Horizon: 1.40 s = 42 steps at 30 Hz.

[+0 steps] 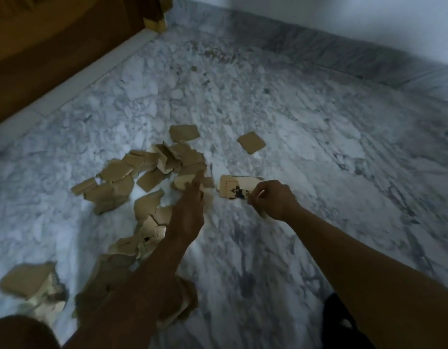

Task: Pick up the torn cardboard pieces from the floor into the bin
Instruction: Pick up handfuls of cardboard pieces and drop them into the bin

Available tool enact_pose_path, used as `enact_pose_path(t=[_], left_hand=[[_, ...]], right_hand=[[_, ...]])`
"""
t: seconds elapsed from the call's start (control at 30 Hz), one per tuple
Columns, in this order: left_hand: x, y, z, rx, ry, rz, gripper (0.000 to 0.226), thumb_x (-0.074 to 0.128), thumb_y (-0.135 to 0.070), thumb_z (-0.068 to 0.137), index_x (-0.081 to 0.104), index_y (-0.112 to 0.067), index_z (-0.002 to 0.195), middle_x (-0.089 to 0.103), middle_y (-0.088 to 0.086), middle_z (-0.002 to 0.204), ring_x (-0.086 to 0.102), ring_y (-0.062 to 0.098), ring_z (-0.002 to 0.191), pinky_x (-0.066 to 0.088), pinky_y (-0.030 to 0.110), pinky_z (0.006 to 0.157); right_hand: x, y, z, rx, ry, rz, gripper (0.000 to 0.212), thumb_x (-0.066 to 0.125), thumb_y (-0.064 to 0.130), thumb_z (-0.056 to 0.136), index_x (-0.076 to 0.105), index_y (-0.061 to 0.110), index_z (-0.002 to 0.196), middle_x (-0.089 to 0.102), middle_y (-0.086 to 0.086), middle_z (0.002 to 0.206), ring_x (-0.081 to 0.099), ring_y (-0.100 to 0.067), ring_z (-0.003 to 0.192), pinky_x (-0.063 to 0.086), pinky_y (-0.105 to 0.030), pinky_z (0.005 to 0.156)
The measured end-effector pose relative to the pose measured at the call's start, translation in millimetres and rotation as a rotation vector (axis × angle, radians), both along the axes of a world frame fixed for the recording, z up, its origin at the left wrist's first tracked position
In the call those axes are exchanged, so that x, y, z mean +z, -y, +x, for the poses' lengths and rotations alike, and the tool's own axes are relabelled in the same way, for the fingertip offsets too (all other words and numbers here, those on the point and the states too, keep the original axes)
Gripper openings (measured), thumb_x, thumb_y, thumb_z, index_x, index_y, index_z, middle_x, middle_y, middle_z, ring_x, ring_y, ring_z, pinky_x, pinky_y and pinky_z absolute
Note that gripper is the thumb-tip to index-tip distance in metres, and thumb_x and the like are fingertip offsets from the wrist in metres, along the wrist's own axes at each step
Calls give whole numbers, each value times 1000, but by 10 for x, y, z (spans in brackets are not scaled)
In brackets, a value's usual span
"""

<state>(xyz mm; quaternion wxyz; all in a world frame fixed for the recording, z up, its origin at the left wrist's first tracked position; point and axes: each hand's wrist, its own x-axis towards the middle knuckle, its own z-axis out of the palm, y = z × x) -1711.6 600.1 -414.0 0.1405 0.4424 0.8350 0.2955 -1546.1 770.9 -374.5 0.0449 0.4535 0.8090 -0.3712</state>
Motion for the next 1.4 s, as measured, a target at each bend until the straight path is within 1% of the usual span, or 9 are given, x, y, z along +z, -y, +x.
enact_pose_path(t=[0.17,0.23,0.43,0.57,0.73,0.83,1.0,1.13,1.4], left_hand=[[152,-27,-23,-67,68,-134,57,63,-10,92,41,-7,145,55,11,130,57,18,118,47,32,102],[258,-76,-83,-53,80,-160,34,54,0,91,60,-5,124,63,3,108,63,2,99,53,24,87],[411,-164,-265,47,-153,-183,20,89,-19,64,76,-18,79,61,6,86,61,27,79,49,31,68],[510,-300,-263,189,-113,-303,33,66,-37,85,66,-6,93,57,11,101,60,34,96,48,38,75],[567,-426,-185,312,-1,-362,37,52,-31,99,53,-9,128,61,0,80,63,18,71,31,16,53],[509,-484,-290,351,283,-252,47,75,-38,81,69,-7,116,72,13,104,69,25,91,48,30,69],[451,-598,-626,419,607,-29,32,78,-32,78,76,-8,99,74,13,87,71,28,80,58,45,73],[377,-662,-897,316,762,-17,19,68,-25,91,68,-17,108,71,5,92,69,20,80,54,30,63],[223,-697,-1149,397,773,46,12,80,-15,80,73,-14,90,72,-2,74,67,8,63,50,18,50]], right_hand=[[-98,-119,-217,41,1,-68,11,80,29,78,72,29,70,72,0,98,68,-16,83,58,-28,74],[-109,-250,-350,26,-25,-71,12,85,28,71,73,28,72,74,-2,98,70,-16,89,57,-26,75],[-368,-458,-813,238,196,-3,39,88,42,62,74,30,95,65,0,114,62,-22,108,56,-32,84],[-560,-401,-725,391,299,254,55,79,47,76,60,24,123,42,-9,122,44,-32,113,50,-41,87],[-553,-581,-701,324,321,145,81,83,57,66,44,20,126,56,-10,119,55,-31,111,50,-39,86],[-552,-734,-760,333,359,-73,79,85,56,65,52,15,124,62,-8,123,58,-30,116,49,-39,93],[-356,-1344,-1171,185,131,-68,63,81,51,74,66,14,122,65,-9,126,60,-26,117,44,-28,86],[-487,-1651,-1460,39,272,108,80,74,67,65,59,21,129,50,-12,134,42,-35,128,40,-45,96],[-681,-1303,-1327,-194,209,121,64,73,49,80,43,18,128,48,-17,125,51,-38,113,43,-40,87]])
